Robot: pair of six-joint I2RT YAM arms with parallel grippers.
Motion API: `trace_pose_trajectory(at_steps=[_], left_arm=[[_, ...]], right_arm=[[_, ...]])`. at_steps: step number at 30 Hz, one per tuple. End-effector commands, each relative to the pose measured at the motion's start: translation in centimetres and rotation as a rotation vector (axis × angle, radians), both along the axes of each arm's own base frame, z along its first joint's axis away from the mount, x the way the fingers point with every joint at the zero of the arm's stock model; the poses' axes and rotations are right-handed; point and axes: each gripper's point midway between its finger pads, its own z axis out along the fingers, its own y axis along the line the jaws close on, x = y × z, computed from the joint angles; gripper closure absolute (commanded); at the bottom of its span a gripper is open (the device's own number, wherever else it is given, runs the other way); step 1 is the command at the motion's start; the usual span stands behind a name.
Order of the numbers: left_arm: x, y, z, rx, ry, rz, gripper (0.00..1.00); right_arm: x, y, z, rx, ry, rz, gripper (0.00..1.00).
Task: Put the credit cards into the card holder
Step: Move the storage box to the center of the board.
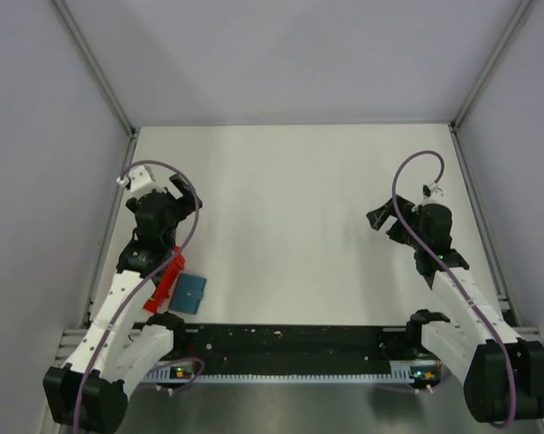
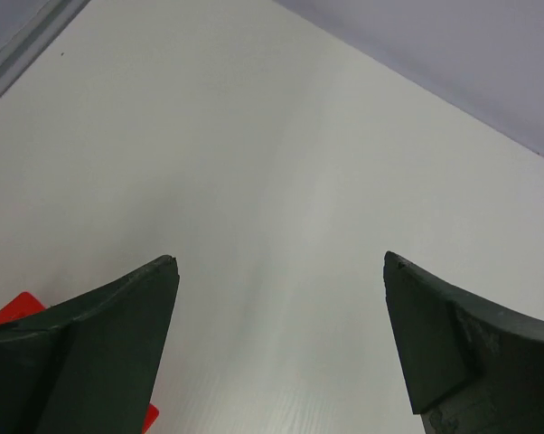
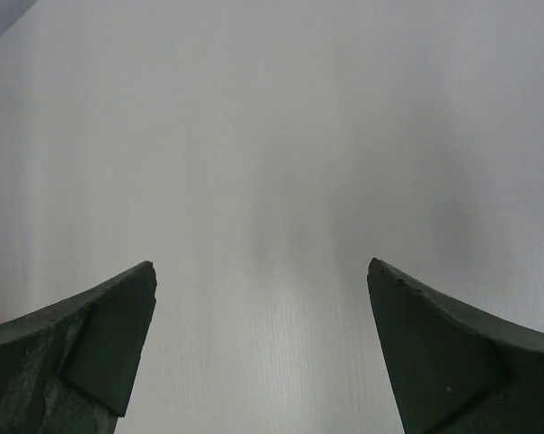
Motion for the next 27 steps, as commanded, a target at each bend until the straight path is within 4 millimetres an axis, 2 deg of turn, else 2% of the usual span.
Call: trace_pose_trajectory(at_steps=[1,3,8,12,15,18,21,27], left_arm=[[-0.8,2.1,0.1,-0.153,-0.004,0.2,0.02],[-1.4,1.3,-1.0,-0.19,0.079,0.183,0.02],[-1.4,0.6,-1.0,-0.135,0.129,0.105,0.02],[-1.9,2.3,-3.4,-0.079,0.254,0.19,0.02],[-1.7,2.5,-5.3,-0.051,0.348,0.197,0.02],[-1.1,2.0,-6.7,-0.066,0.405,0.17,0.02],[-1.5,2.2,-8.5,-0.082,0.475,0.199,0.02],[-3.1,4.8,-9.3,-0.011,0.505,0.318,0.02]], right_arm=[[0.9,1.1,3.3,0.082,-0.066,0.023,0.01],[0.8,1.7,3.8,0.103,-0.084,0.054,0.01],[0.4,3.5,4.5,0.122,-0.094,0.182,0.01],[-0.1,3.6,3.9,0.092,-0.038,0.214,0.01],[-0.2,3.6,3.7,0.083,-0.035,0.222,0.01],[-0.3,3.5,3.7,0.081,-0.035,0.214,0.01],[-0.3,3.4,3.6,0.078,-0.026,0.209,0.01],[-0.3,3.2,3.4,0.061,-0.015,0.201,0.01]])
